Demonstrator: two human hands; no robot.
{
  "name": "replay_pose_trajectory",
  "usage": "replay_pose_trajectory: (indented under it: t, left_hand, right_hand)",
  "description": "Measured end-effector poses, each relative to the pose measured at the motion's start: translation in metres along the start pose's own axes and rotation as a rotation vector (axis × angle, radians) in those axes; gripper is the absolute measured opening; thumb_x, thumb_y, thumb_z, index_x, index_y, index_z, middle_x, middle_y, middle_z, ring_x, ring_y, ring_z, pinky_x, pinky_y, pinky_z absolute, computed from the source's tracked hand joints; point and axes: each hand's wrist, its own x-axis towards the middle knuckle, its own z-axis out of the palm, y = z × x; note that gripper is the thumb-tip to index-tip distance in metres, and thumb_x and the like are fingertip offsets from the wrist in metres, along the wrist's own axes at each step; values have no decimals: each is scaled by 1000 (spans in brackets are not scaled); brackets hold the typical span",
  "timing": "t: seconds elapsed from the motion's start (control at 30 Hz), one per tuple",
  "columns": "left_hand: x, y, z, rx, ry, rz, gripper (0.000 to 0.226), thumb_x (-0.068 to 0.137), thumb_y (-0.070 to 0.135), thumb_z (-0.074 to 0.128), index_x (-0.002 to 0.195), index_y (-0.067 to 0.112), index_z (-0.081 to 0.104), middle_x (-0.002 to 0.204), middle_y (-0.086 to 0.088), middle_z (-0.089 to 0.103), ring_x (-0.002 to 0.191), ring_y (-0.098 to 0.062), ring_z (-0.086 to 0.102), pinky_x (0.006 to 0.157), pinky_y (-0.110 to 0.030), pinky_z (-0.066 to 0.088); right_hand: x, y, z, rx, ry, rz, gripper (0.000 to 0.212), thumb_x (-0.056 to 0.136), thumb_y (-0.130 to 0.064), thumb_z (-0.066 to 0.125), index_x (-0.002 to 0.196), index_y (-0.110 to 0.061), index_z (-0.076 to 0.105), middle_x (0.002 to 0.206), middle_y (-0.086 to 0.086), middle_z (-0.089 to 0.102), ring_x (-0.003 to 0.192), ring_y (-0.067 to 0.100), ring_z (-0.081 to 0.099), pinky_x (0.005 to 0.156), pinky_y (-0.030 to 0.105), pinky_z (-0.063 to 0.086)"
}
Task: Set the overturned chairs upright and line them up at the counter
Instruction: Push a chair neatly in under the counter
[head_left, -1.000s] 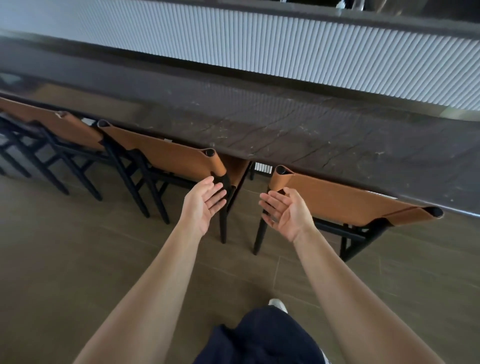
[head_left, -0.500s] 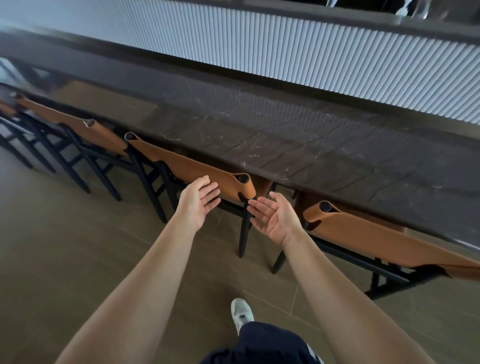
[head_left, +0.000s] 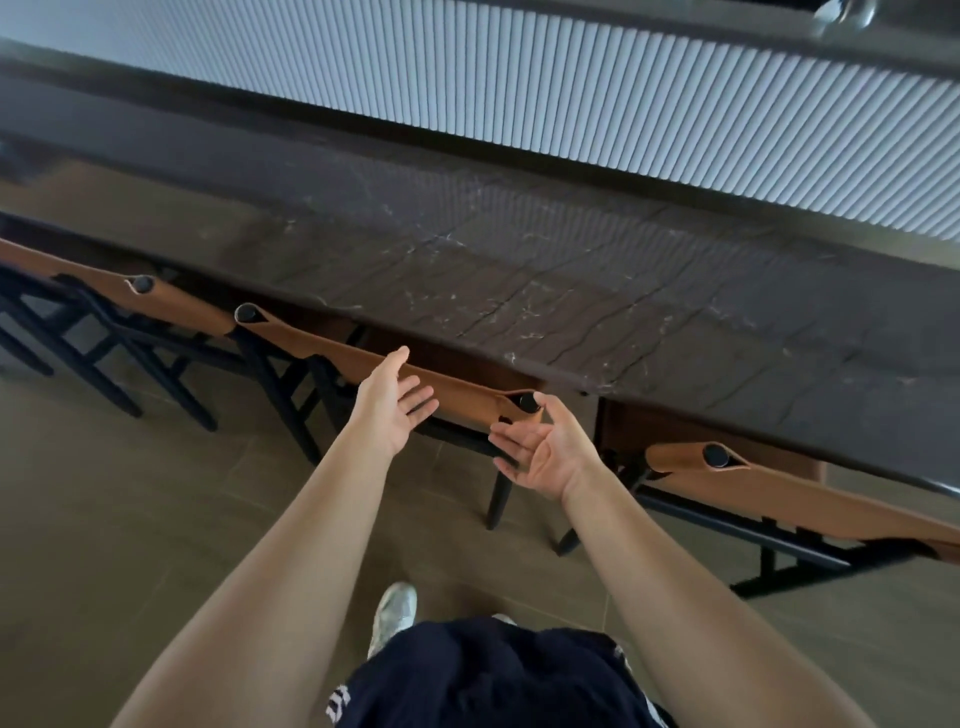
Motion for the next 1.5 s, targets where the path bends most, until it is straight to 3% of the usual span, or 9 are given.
replay_pose_trajectory:
  t: [0.17,0.3,0.5,0.67,0.83,0.93,1.2,1.4,1.5]
  left_hand:
    - [35,36,-10,96,-40,-97,61,94,26,61,148,15,33,147,-23,37,118,-37,56,86,-44,55]
    - [57,59,-24,172,-81,-189,57,97,22,57,147,15,33,145,-24,39,110,-37,58,86,-45,53]
    - [92,77,-51,163,-39,-227,43,98,14,53,140,9,41,129,-26,52,107,-36,61,81,-45,54]
    - [116,93,-65,129,-40,-271,38,99,8,49,136,4,40,124,-32,53,100,-42,63,81,-47,55]
    - [121,88,-57,156,-36,-263,19,98,1,48,117,3,48,114,-27,51,105,-43,60,66,-49,56]
    - [122,89,-60,133,-32,-244,12,96,-6,46,103,2,51,106,-23,51,93,-41,59,58,-49,56]
    - [114,73,-56,94,-35,-200,28,93,-14,43,116,3,47,108,-23,49,92,-40,57,81,-57,55]
    - [97,52,-42,86,-66,-198,29,93,-14,44,116,4,46,104,-21,47,88,-39,57,83,-56,55]
    - [93,43,-35,73,-76,-202,30,93,-15,44,118,2,47,110,-22,47,93,-37,58,83,-56,55]
  right_hand:
    - [18,4,36,167,89,-60,53,95,-39,57,133,-4,50,129,16,63,111,27,63,88,43,48]
    - [35,9,58,257,173,-106,25,98,-29,54,105,-6,56,132,16,60,109,29,63,83,42,49]
    - [57,12,82,297,290,-121,27,100,-24,50,117,-4,56,121,15,65,87,26,66,81,40,51]
    - [67,7,92,320,399,-130,33,100,-19,53,127,-1,53,106,20,65,79,30,65,60,39,53]
    - [76,3,96,452,448,-209,35,95,7,45,130,4,48,124,24,54,110,42,58,70,52,56]
    - [75,7,96,480,512,-243,37,89,16,43,122,4,51,128,23,50,112,45,53,70,54,58]
    - [68,12,79,509,535,-254,34,87,18,44,114,-1,53,123,21,53,107,44,56,74,56,59]
    - [58,11,51,523,526,-272,23,87,18,46,90,-4,51,118,22,53,105,43,57,77,53,58]
    - [55,8,38,542,508,-280,23,88,19,46,99,-1,51,117,24,54,103,43,59,77,54,57]
